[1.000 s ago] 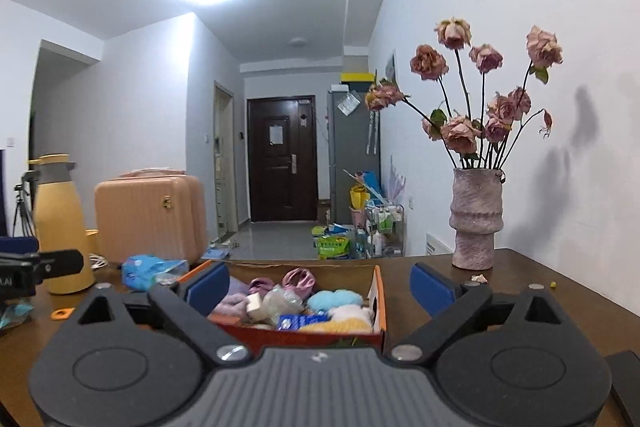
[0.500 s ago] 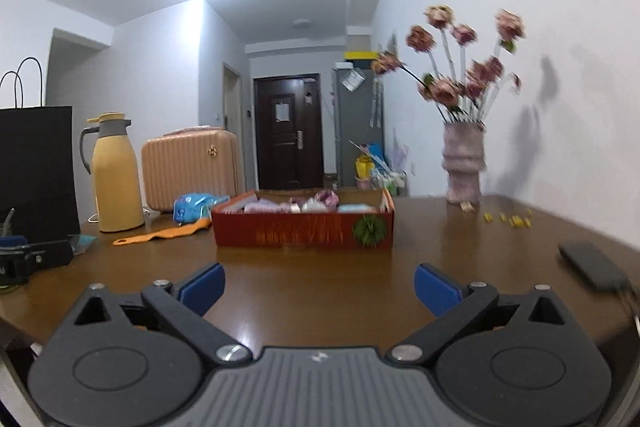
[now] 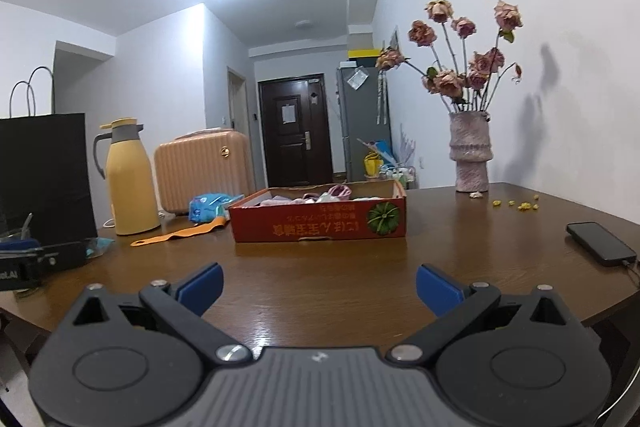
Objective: Organize soft objects
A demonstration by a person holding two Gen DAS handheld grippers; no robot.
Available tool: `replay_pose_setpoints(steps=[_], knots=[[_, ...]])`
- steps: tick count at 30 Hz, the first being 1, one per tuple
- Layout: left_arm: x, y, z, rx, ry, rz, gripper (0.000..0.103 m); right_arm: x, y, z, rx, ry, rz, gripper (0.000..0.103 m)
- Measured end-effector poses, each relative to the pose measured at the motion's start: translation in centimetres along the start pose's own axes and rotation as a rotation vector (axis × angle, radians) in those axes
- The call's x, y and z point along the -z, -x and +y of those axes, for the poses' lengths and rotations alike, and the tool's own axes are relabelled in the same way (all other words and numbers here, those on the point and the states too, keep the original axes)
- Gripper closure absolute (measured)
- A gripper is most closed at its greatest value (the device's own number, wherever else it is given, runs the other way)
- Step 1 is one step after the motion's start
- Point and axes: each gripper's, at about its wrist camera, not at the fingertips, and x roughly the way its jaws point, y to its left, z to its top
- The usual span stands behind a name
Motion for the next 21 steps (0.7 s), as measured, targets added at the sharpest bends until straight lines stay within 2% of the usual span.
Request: replay_pose_setpoints(steps=[21], knots=[[0.04, 0.05, 0.06, -0.002, -0.004, 0.002, 0.000, 0.14, -0.09, 0.30, 0.004, 0.006, 0.005, 0.000]])
